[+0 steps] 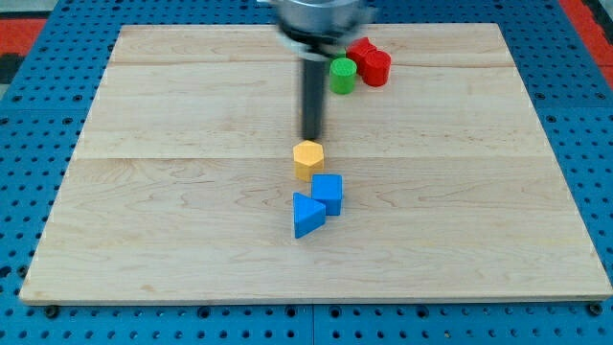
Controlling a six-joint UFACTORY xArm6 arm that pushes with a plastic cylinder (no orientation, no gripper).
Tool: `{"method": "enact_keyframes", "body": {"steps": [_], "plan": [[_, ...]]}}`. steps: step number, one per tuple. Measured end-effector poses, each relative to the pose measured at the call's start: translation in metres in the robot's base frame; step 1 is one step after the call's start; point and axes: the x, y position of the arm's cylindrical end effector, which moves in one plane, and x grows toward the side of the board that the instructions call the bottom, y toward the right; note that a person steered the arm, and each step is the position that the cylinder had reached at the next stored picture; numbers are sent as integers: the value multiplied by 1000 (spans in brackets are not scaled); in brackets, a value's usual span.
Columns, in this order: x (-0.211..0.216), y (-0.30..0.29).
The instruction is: Move the blue blocks towards the left bottom
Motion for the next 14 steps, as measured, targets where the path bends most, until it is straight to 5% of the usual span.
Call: {"method": "enact_keyframes", "body": {"steps": [1, 3, 4, 10, 14], "plan": [[14, 5], [-69, 60], [-22, 60], [-20, 77], [28, 105]]}}
